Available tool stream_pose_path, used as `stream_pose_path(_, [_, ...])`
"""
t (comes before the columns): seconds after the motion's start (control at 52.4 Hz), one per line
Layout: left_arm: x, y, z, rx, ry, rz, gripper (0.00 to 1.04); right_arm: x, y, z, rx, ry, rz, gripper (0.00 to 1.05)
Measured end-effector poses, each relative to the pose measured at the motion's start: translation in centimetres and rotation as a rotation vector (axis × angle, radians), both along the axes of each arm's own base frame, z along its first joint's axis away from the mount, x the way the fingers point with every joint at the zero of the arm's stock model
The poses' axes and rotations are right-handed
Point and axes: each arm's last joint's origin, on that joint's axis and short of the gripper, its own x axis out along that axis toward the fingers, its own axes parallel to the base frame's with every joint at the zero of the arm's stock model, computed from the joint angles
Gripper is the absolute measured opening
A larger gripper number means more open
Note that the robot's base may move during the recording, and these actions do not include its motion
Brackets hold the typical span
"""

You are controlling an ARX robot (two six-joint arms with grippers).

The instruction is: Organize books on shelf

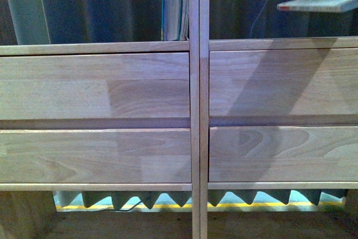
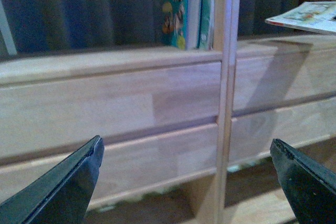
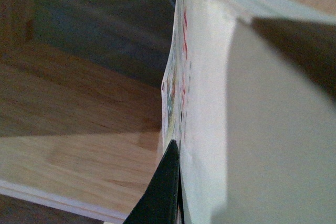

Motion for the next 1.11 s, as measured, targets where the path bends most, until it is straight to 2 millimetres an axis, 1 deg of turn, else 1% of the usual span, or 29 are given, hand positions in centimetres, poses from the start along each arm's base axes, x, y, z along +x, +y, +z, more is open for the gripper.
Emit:
stream_pose_path(0.096, [3.0, 0.4, 2.3, -0.013, 0.029, -0.011, 0.98, -0.9, -0.5, 1.2, -0.009, -0.039, 0.004, 0.07])
stream_pose_path(0.153, [5.9, 0.6, 3.9, -0.010, 0.028, -0.003, 0.98, -1.5, -0.8, 2.0, -0.015, -0.064, 0.004, 0.07])
stream_pose_path(0.172, [6.4, 0.6, 4.2, -0.009, 0.028, -0.003, 0.98, -1.6, -0.8, 2.1, -0.016, -0.067, 0.005, 0.07])
stream_pose_path(0.229, [9.2, 0.6, 5.6, 0.003, 0.015, 0.005, 0.98, -2.1, -0.9, 2.8, -0.024, -0.087, 0.022, 0.07])
stream_pose_path(0.248, [9.7, 0.6, 5.8, 0.004, 0.013, 0.009, 0.98, -2.2, -0.9, 2.9, -0.025, -0.090, 0.025, 0.07])
stream_pose_path(0.267, [10.8, 0.5, 6.4, 0.008, 0.007, 0.014, 0.98, -2.3, -0.8, 3.0, -0.027, -0.093, 0.030, 0.07])
stream_pose_path(0.287, [11.1, 0.5, 6.6, 0.009, 0.006, 0.020, 0.98, -2.3, -0.8, 3.0, -0.028, -0.095, 0.033, 0.07])
stream_pose_path(0.382, [14.7, 0.2, 8.3, 0.028, -0.028, 0.072, 0.98, -2.8, -0.7, 3.6, -0.036, -0.111, 0.056, 0.07])
stream_pose_path(0.42, [15.6, 0.1, 8.7, 0.035, -0.032, 0.092, 0.98, -2.9, -0.7, 3.7, -0.038, -0.115, 0.059, 0.07])
stream_pose_path(0.439, [16.5, 0.0, 9.0, 0.038, -0.031, 0.111, 0.98, -3.0, -0.6, 3.8, -0.039, -0.120, 0.062, 0.07])
stream_pose_path(0.554, [20.4, -0.6, 9.8, 0.063, -0.043, 0.184, 0.98, -3.6, -0.3, 4.6, -0.057, -0.149, 0.082, 0.07])
stream_pose_path(0.611, [22.0, -1.0, 9.8, 0.068, -0.027, 0.195, 0.98, -3.9, -0.1, 5.0, -0.073, -0.167, 0.091, 0.07])
stream_pose_path(0.63, [22.8, -1.3, 9.9, 0.068, -0.018, 0.200, 0.98, -4.1, 0.0, 5.2, -0.080, -0.175, 0.094, 0.07])
stream_pose_path(0.726, [25.5, -2.5, 9.9, 0.059, 0.016, 0.172, 0.98, -4.9, 0.5, 6.0, -0.114, -0.215, 0.120, 0.07])
stream_pose_path(0.821, [27.3, -3.7, 10.1, -0.018, 0.092, 0.078, 0.98, -5.4, 0.8, 6.3, -0.156, -0.248, 0.146, 0.07])
stream_pose_path(0.898, [27.9, -4.3, 10.6, -0.102, 0.144, -0.045, 0.98, -5.6, 1.0, 6.2, -0.173, -0.282, 0.173, 0.07])
stream_pose_path(0.917, [27.9, -4.4, 10.7, -0.116, 0.149, -0.064, 0.98, -5.6, 1.0, 6.2, -0.175, -0.290, 0.178, 0.07])
stream_pose_path(1.012, [27.9, -5.1, 11.7, -0.262, 0.176, -0.271, 0.98, -5.6, 1.4, 6.6, -0.205, -0.408, 0.227, 0.07])
stream_pose_path(1.108, [27.5, -5.5, 12.4, -0.348, 0.187, -0.390, 0.98, -5.5, 1.7, 7.1, -0.226, -0.498, 0.247, 0.07])
